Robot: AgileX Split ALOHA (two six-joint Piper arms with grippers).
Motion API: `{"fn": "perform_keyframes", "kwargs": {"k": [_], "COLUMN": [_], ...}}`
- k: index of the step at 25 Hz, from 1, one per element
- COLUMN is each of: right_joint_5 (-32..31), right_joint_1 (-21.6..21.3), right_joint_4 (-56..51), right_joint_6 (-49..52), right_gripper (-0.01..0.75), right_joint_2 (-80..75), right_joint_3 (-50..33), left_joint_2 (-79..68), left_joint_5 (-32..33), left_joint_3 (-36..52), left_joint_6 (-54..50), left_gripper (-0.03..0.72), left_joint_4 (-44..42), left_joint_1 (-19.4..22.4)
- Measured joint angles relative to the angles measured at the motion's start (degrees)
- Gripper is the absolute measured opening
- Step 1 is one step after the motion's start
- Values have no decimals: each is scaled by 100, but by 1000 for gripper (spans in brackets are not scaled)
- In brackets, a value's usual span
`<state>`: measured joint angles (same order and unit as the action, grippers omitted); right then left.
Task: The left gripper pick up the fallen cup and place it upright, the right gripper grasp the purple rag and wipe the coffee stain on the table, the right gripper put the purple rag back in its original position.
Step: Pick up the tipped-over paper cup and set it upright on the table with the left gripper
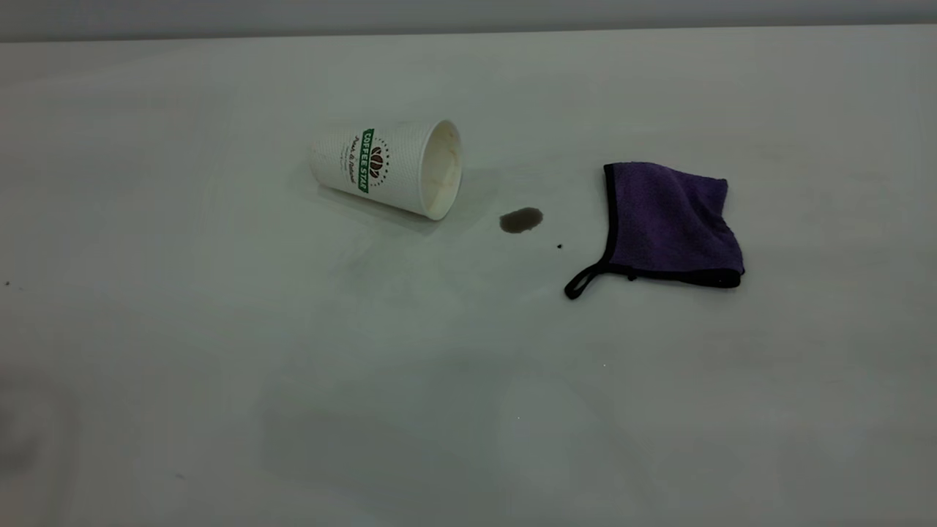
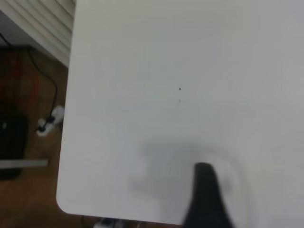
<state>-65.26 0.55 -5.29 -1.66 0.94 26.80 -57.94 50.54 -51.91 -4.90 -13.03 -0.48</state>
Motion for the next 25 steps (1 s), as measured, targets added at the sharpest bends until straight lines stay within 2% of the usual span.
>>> {"fn": "perform_keyframes", "kwargs": {"k": [1, 3, 9, 13, 20, 25], "right_joint_5": [0, 0, 0, 0, 0, 0], "right_joint_1": [0, 0, 0, 0, 0, 0], "right_joint_4": [0, 0, 0, 0, 0, 0], "right_joint_6": [0, 0, 0, 0, 0, 0], "right_gripper": [238, 238, 238, 238, 238, 238], "right_joint_2": [0, 0, 0, 0, 0, 0], "right_joint_3": [0, 0, 0, 0, 0, 0], "left_joint_2": [-453, -1252, -3491, -4806, -6777, -7843], "left_joint_5": [-22, -35, 159, 320, 574, 716], "left_joint_3": [-211, -609, -2042, -2985, -4594, -5499], "left_joint_6": [38, 23, -977, -1369, -1567, -1864], "left_gripper": [665, 705, 706, 704, 704, 702], "left_joint_4": [-30, -108, -1199, -1578, -1846, -2378], "left_joint_1": [-64, -316, -1742, -2623, -3667, -4233]}}
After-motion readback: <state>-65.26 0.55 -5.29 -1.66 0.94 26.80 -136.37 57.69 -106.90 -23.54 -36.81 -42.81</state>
